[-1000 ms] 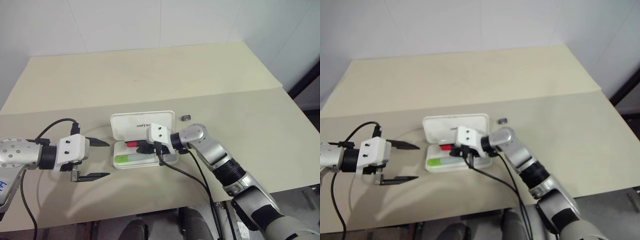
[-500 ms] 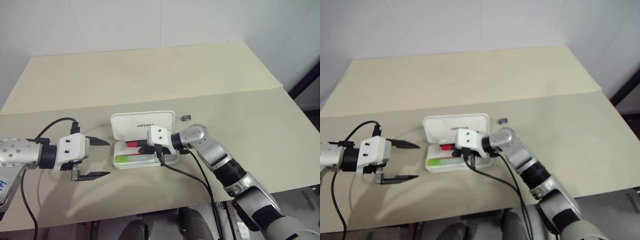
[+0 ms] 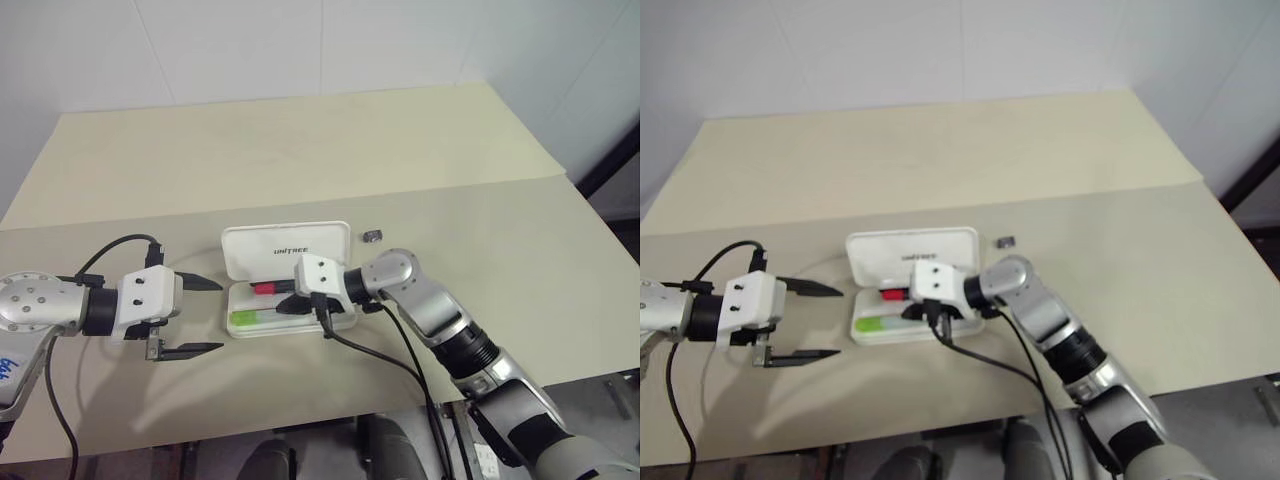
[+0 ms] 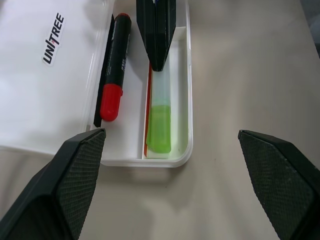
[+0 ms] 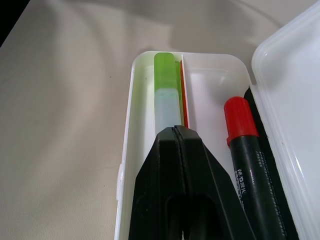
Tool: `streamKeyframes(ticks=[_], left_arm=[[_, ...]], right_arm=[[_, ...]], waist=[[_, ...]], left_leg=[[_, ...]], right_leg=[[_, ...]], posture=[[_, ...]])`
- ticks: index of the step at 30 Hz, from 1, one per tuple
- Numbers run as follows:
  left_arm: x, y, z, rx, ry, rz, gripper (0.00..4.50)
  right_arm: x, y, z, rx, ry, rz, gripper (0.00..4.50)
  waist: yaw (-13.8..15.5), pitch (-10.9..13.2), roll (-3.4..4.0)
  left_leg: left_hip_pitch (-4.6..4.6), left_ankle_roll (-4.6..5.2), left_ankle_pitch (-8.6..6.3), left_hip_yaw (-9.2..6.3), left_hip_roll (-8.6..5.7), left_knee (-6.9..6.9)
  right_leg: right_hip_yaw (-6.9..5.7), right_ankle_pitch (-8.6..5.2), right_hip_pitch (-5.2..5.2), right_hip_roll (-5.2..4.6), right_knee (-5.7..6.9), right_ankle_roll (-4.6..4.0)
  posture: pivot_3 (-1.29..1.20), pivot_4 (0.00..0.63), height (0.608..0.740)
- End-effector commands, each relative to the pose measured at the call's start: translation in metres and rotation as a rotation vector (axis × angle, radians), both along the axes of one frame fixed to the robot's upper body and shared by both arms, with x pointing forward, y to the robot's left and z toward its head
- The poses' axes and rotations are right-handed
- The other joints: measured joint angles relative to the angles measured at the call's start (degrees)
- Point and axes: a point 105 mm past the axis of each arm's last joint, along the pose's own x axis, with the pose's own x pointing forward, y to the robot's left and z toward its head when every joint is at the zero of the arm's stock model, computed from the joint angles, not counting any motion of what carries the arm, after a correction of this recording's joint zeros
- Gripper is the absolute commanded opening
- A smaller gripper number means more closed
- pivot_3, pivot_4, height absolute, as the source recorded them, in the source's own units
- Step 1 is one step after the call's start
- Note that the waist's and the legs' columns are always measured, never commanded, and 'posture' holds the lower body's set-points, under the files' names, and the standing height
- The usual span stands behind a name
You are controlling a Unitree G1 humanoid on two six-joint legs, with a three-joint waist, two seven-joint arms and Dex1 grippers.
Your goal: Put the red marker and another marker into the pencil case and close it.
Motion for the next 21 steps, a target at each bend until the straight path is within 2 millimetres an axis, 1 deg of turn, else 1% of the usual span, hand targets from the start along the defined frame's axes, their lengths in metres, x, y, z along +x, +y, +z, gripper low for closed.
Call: streamKeyframes(ticks=[1,5,9,14,21], left_arm=[[-0.001,-0.002,0.006,0.007,-0.03,-0.014,4.5],[-0.001,-0.002,0.006,0.006,-0.03,-0.015,4.5],[-0.001,-0.002,0.006,0.006,-0.033,-0.016,4.5],[-0.001,-0.002,0.006,0.009,-0.032,-0.015,4.5],[-0.002,0.0,0.007,0.016,-0.03,-0.015,4.5]], right_arm=[[0.0,0.007,0.017,0.058,-0.029,0.011,0.02],[0.006,0.008,0.024,0.073,-0.039,-0.007,0.02],[0.006,0.007,0.023,0.068,-0.04,-0.007,0.02],[-0.001,0.006,0.013,0.041,-0.028,0.019,0.02],[-0.012,0.007,0.01,0.036,-0.006,0.055,0.02]], waist=[[0.0,0.0,0.0],[0.0,0.0,0.0],[0.0,0.0,0.0],[0.0,0.0,-0.01],[0.0,0.0,-0.01]], left_leg=[[0.0,0.0,0.0,0.0,0.0,0.0],[0.0,0.0,0.0,0.01,0.0,0.0],[0.0,0.0,0.0,0.0,0.0,0.0],[0.0,0.0,0.0,0.0,0.0,0.0],[0.0,0.0,0.0,0.02,0.01,0.0]], right_leg=[[0.0,0.0,0.0,0.0,0.01,0.0],[0.0,0.0,-0.01,0.0,0.02,0.0],[-0.01,0.0,-0.01,0.0,0.02,-0.01],[-0.03,0.0,-0.02,-0.01,0.02,-0.01],[-0.03,0.0,-0.02,0.0,0.03,-0.01]], posture=[[0.0,0.15,0.74],[0.0,0.15,0.74],[0.0,0.15,0.74],[0.0,0.15,0.74],[0.0,0.15,0.74]])
